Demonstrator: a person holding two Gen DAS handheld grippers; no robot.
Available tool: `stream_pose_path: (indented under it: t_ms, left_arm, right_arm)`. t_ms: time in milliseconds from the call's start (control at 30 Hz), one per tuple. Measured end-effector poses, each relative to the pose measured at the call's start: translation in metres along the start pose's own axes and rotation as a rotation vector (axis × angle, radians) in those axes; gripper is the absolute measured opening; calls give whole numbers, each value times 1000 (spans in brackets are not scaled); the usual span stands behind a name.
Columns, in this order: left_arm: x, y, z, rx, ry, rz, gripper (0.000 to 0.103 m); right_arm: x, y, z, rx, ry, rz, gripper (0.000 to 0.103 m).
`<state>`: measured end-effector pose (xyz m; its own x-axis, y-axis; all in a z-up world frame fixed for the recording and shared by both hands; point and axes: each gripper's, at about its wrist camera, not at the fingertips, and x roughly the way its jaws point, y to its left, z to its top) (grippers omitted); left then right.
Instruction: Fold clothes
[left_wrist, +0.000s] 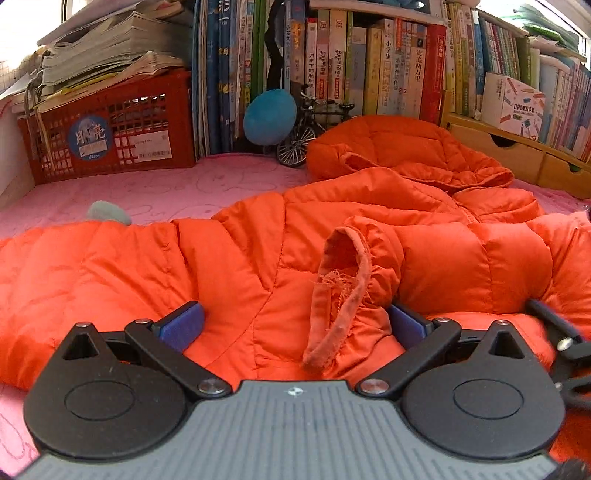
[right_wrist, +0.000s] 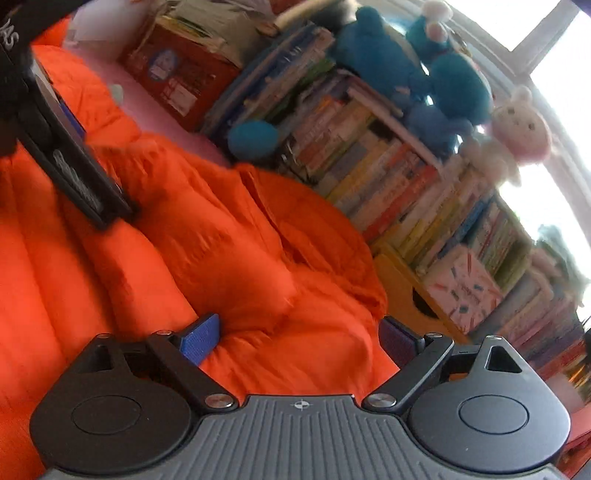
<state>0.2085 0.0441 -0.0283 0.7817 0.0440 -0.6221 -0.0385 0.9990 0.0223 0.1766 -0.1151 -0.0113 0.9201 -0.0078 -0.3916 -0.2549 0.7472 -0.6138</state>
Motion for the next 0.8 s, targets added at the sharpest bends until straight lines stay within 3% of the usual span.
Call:
stream_pose_path:
  t_ms: [267,500,600,667,800]
  left_arm:
    - [1,0,0,-1,5,0,103]
    - [2,0,0,2,8,-4,103]
    - [2,-1,0,4,9,0,103]
    - [2,-1,0,6,10,-1,103]
    - [3,0,0,6,12,-4,103]
  right_arm:
    - [-11,-72,-64,100,140,-156,99]
    - [-8,-124,-114,382,308,-182,97]
    - [-23,-125,-99,400,280,-179,91]
    - [-33,-124,-81,419,213,-141,91]
    - [-37,-113,-38,506,82,4,92]
